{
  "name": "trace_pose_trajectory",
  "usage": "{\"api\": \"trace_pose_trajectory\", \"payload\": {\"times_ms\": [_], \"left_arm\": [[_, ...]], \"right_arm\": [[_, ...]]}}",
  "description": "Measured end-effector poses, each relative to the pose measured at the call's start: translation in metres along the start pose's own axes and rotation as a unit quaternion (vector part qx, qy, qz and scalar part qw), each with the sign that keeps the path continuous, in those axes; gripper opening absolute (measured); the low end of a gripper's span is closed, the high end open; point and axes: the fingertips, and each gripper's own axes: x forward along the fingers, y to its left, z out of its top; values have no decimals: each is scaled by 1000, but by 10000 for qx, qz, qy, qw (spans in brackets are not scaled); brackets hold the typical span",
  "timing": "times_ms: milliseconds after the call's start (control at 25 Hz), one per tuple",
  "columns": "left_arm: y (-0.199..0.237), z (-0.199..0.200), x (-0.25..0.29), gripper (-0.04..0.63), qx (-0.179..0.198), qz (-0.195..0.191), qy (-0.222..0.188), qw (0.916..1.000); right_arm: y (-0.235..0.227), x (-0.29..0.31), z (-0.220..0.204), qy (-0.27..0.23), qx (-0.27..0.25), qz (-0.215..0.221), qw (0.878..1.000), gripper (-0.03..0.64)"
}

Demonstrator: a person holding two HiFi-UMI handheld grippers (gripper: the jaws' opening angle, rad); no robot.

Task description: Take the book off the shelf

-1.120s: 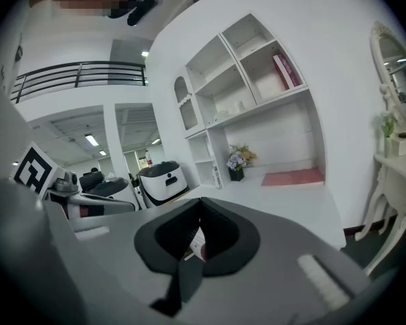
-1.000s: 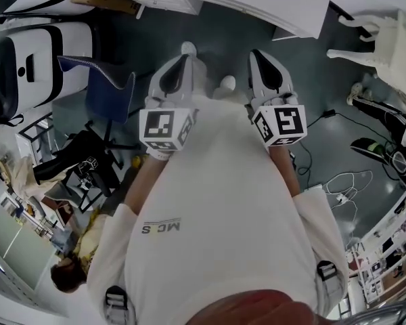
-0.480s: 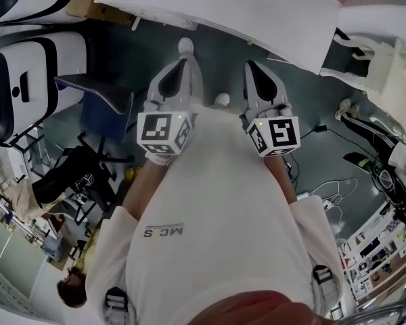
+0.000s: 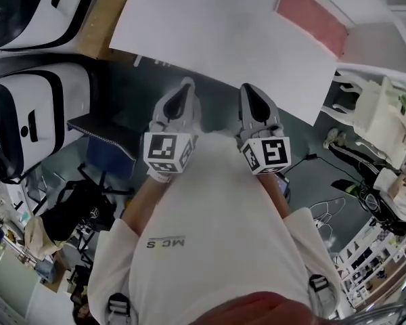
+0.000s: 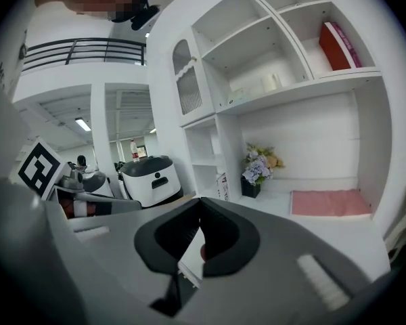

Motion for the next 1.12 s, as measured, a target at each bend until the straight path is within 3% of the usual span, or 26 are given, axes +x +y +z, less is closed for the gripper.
{"api": "trace_pose_trajectory", "payload": {"times_ms": [160, 480, 880, 1120], "left_arm": [[47, 26, 27, 1, 18, -83, 16, 10000], [98, 63, 77, 2, 255, -240, 7, 9994], [102, 64, 143, 2, 542, -230, 109, 9982], [137, 55, 206, 2, 712, 7, 170, 9973]], "right_arm": [[8, 58, 19, -55, -84, -148, 9998, -5], [13, 133, 48, -247, -106, -168, 9995, -5], [-29, 172, 29, -118, -42, -248, 9996, -5], [-74, 229, 3, -29, 122, -308, 9994, -5]]}}
